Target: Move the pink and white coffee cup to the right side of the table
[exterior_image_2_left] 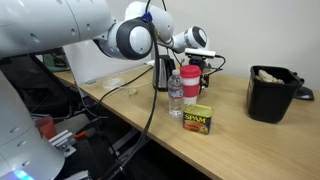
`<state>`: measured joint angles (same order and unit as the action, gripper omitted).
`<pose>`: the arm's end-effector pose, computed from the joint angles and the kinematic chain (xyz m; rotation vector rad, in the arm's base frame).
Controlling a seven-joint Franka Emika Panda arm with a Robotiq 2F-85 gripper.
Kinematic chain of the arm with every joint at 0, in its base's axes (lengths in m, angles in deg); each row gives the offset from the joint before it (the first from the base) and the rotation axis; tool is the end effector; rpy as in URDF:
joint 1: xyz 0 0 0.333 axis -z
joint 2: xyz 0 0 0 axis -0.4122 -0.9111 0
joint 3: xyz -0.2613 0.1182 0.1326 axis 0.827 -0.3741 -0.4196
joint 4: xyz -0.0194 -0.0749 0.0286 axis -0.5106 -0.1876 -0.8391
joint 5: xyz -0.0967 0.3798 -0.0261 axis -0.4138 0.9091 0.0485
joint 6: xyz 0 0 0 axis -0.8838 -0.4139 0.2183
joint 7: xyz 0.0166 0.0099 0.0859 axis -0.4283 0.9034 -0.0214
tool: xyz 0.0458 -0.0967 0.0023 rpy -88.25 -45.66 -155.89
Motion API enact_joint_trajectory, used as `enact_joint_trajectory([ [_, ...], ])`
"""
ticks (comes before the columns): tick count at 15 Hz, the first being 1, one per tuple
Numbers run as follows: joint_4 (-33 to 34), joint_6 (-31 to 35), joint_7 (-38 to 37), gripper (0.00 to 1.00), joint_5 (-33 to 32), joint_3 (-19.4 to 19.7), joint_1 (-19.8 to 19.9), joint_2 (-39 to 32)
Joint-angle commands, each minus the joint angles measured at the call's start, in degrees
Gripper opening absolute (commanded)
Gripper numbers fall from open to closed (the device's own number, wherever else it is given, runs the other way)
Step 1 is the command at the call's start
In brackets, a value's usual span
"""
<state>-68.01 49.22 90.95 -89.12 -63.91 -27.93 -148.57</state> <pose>0.6879 -0.0205 0.1368 2.5447 0.7161 -1.4199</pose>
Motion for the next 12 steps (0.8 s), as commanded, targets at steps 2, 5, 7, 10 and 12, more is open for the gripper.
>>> enact_joint_trajectory([
  [2,-2.23,2.87,-2.81,1.00,4.56,-2.08,2.43,2.28],
  [5,-2.09,4.32,-4.01,1.00,6.30,-2.22,3.37,2.71],
  [7,-2.13,5.90,-2.70,1.00,6.02,-1.81,3.50,2.94],
  [10,-2.01,8.54,-1.28,1.00,5.52,-1.63,3.38,3.56],
  [12,-2.14,9.99,-0.77,1.00,5.56,-1.70,3.30,3.97],
])
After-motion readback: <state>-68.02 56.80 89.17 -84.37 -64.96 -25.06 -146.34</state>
